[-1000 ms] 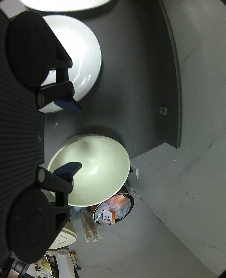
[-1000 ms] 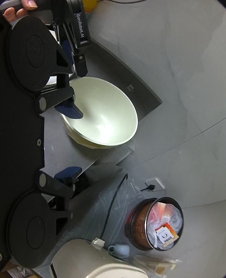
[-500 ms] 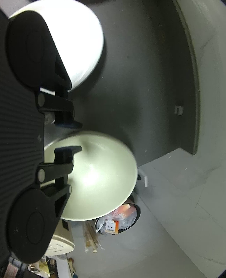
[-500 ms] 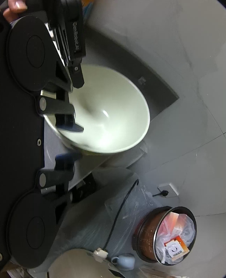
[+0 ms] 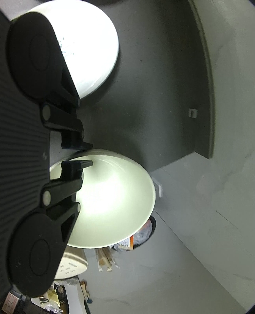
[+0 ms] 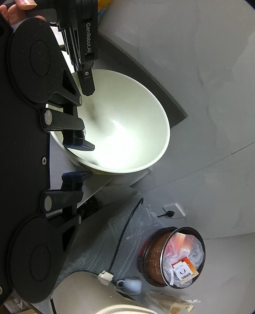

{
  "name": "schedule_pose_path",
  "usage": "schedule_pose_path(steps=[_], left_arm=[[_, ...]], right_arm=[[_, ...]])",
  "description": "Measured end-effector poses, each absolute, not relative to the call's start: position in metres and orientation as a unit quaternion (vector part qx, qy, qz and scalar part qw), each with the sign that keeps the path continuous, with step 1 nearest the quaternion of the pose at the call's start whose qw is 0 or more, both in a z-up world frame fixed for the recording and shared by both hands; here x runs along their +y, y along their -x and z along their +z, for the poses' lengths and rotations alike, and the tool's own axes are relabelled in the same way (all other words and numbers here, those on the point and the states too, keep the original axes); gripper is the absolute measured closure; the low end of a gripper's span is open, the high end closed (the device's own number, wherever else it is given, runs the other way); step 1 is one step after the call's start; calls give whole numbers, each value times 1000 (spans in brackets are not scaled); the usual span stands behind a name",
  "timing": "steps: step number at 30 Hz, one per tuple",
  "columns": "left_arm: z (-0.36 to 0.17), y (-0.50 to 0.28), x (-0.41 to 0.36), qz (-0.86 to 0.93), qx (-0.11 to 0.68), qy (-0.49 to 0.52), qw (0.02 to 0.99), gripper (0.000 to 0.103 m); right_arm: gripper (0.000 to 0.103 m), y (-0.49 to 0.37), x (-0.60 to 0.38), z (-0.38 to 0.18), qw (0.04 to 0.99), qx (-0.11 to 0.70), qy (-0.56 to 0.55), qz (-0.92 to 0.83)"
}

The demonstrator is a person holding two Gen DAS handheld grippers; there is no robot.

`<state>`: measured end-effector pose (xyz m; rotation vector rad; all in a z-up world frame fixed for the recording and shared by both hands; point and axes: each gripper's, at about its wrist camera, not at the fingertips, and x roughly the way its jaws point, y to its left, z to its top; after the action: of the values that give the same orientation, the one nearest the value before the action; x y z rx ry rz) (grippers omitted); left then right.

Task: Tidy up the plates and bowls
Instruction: 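Lift the second cream bowl with both grippers toward the stacked bowls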

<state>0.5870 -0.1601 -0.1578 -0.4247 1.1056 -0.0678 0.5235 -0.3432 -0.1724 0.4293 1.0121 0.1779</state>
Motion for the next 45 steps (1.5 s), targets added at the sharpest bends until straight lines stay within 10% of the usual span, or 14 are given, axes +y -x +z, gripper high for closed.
schedule_pose_path(steps=[45], left_arm=[[-93,-439,-117,-100,486,165,852,94]], right_arm=[[82,-377,-303,-107,877,414,-241,25]])
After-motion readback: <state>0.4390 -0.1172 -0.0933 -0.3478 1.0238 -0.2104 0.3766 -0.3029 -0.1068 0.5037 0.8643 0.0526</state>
